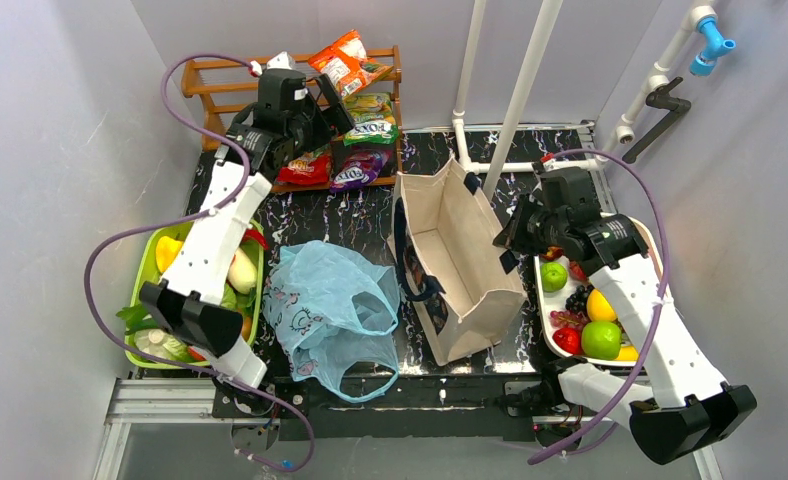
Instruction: Place the food into the grocery bag and tie it
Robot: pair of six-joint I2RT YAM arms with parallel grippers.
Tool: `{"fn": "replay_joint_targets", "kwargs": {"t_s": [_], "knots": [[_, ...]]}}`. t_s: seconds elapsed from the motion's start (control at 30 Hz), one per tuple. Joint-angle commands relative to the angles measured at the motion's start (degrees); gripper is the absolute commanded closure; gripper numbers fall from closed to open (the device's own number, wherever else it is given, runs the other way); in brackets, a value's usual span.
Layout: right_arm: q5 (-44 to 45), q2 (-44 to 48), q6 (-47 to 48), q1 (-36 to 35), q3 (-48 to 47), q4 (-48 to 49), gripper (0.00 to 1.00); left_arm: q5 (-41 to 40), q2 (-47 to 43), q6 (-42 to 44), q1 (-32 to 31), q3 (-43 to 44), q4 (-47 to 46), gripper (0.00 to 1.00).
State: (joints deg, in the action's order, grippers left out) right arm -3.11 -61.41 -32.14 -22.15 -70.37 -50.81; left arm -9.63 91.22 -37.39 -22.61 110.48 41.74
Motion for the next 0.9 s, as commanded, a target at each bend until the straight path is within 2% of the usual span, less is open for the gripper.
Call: {"fn": "replay_joint_targets", "kwargs": {"t_s": [0.0, 0.23, 0.37, 0.53, 0.67, 0.87], "knots": [[1.12, 3.10, -0.82, 0.08, 0.43, 2.10, 0.99, 6.64, 2.90, -4.73, 3.15, 0.32, -11.71, 0.11], [0.19, 3.87, -0.81, 0.12, 1.36, 1.01, 0.99, 4.27, 7.31, -7.91, 4.55, -0.18, -24.57, 0.14], [-0.31, 4.23, -0.81, 0.09, 1.45, 0.39, 0.99, 6.97, 9.40, -8.58, 5.47, -1.76, -32.24, 0.15], [-0.66, 4.63, -0.15, 0.09, 1.64, -0.52, 0.99, 5.70, 12.56, -12.04, 6.27, -1.07, -32.54, 0.18], [-1.13, 5.27, -0.05, 0.09, 2.19, -0.96, 0.99, 3.67, 11.96, -18.10, 6.83, -7.42, -39.62, 0.26], [-2.52, 6.11, -0.21, 0.09, 2.84, -1.05, 0.99, 2.85, 14.41, -17.77, 6.97, -7.00, -41.37, 0.27]]}}
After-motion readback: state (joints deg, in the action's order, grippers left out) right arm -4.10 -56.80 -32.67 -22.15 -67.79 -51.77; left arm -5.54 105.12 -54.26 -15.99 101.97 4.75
